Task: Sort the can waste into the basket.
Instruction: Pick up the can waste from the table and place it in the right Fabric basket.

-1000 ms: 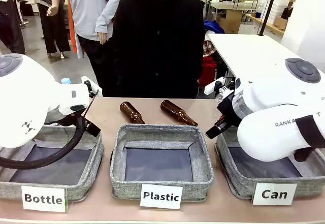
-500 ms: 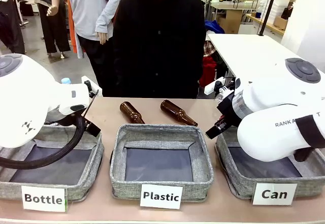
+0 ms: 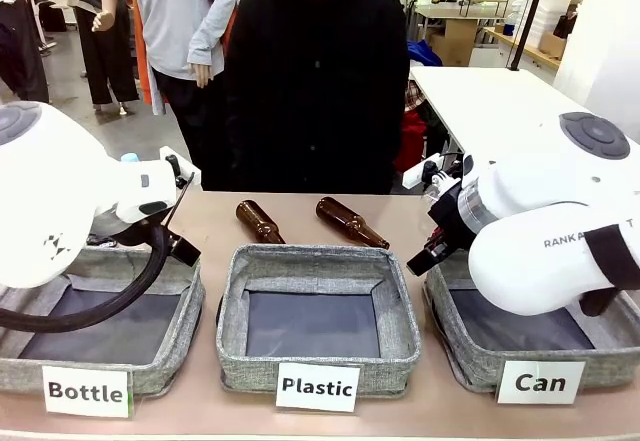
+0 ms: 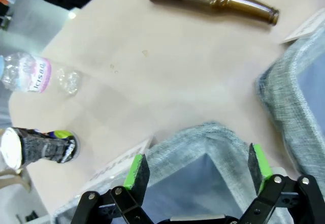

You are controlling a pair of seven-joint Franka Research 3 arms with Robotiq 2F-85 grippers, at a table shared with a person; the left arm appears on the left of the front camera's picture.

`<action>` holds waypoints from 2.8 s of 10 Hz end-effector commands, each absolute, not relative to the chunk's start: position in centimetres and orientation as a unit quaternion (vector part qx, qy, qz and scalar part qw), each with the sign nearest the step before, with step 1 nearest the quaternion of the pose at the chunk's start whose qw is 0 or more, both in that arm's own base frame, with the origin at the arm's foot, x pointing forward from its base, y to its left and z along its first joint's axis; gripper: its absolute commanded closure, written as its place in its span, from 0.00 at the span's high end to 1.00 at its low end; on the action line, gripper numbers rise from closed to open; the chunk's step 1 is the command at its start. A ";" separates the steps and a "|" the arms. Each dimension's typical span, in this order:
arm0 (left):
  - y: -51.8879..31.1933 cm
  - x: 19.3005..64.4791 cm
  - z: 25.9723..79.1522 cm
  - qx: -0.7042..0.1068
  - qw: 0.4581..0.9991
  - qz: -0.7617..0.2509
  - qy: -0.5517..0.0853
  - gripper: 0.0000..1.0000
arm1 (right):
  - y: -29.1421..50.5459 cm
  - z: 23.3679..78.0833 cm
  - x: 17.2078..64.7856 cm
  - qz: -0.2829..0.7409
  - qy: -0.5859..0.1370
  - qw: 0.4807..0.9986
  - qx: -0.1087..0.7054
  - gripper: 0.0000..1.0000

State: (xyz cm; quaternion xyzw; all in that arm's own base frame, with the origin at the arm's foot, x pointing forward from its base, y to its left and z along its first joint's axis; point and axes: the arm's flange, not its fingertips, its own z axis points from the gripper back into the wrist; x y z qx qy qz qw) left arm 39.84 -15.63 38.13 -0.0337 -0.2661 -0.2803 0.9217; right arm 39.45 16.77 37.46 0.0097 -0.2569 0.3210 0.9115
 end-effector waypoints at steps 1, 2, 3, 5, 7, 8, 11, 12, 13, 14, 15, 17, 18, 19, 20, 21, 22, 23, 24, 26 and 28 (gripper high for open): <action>-14.9 37.2 43.4 -0.092 0.945 -0.219 -0.225 1.00 | 16.5 43.3 38.5 0.289 -0.243 0.925 0.045 1.00; -14.5 35.6 46.7 -0.107 0.947 -0.195 -0.230 1.00 | 15.5 47.0 37.8 0.243 -0.238 0.938 0.069 1.00; -13.4 33.3 50.0 -0.177 0.935 -0.212 -0.223 1.00 | 13.5 51.0 36.2 0.214 -0.243 0.937 0.133 1.00; -8.3 29.4 52.8 -0.300 0.895 -0.267 -0.196 1.00 | 7.2 55.7 32.9 0.216 -0.202 0.909 0.293 1.00; 2.6 26.6 52.8 -0.408 0.860 -0.188 -0.242 1.00 | -4.2 56.3 31.5 0.141 -0.236 0.877 0.393 1.00; 8.0 26.8 51.3 -0.451 0.843 -0.128 -0.265 1.00 | -8.9 54.7 31.2 0.108 -0.240 0.852 0.453 1.00; 20.5 27.0 43.7 -0.527 0.787 0.101 -0.303 1.00 | -19.2 47.7 30.3 -0.010 -0.285 0.783 0.554 1.00; 22.5 26.7 41.4 -0.540 0.765 0.121 -0.330 1.00 | -21.7 45.2 30.0 -0.063 -0.305 0.756 0.576 1.00; 22.4 26.8 39.6 -0.529 0.763 0.177 -0.326 1.00 | -23.0 43.4 30.0 -0.099 -0.301 0.748 0.584 1.00; 22.2 26.6 38.6 -0.530 0.759 0.204 -0.317 1.00 | -23.5 42.4 29.9 -0.117 -0.303 0.752 0.574 1.00; 21.7 25.9 38.7 -0.507 0.765 0.227 -0.325 1.00 | -23.1 42.2 30.0 -0.125 -0.304 0.763 0.556 1.00; 25.7 25.4 39.0 -0.525 0.767 0.202 -0.308 1.00 | -24.0 42.0 28.5 -0.122 -0.297 0.756 0.570 1.00; 25.7 25.4 39.0 -0.525 0.767 0.202 -0.308 1.00 | -24.0 42.0 28.5 -0.122 -0.297 0.756 0.570 1.00; 25.7 25.4 39.0 -0.525 0.767 0.202 -0.308 1.00 | -24.0 42.0 28.5 -0.122 -0.297 0.756 0.570 1.00; 25.7 25.4 39.0 -0.525 0.767 0.202 -0.308 1.00 | -24.0 42.0 28.5 -0.122 -0.297 0.756 0.570 1.00; 25.7 25.4 39.0 -0.525 0.767 0.202 -0.308 1.00 | -24.0 42.0 28.5 -0.122 -0.297 0.756 0.570 1.00; 25.7 25.4 39.0 -0.525 0.767 0.202 -0.308 1.00 | -24.0 42.0 28.5 -0.122 -0.297 0.756 0.570 1.00; 25.5 24.9 39.1 -0.523 0.771 0.211 -0.295 1.00 | -24.0 42.0 28.5 -0.122 -0.297 0.756 0.570 1.00; 23.7 26.2 40.3 -0.468 0.812 0.158 -0.311 1.00 | -24.0 42.0 28.5 -0.122 -0.297 0.756 0.570 1.00; 20.7 31.5 42.8 -0.419 0.843 0.055 -0.333 1.00 | -24.0 42.0 28.5 -0.122 -0.297 0.756 0.570 1.00; 17.1 35.7 43.9 -0.367 0.856 -0.055 -0.359 1.00 | -24.0 42.0 28.5 -0.122 -0.297 0.756 0.570 1.00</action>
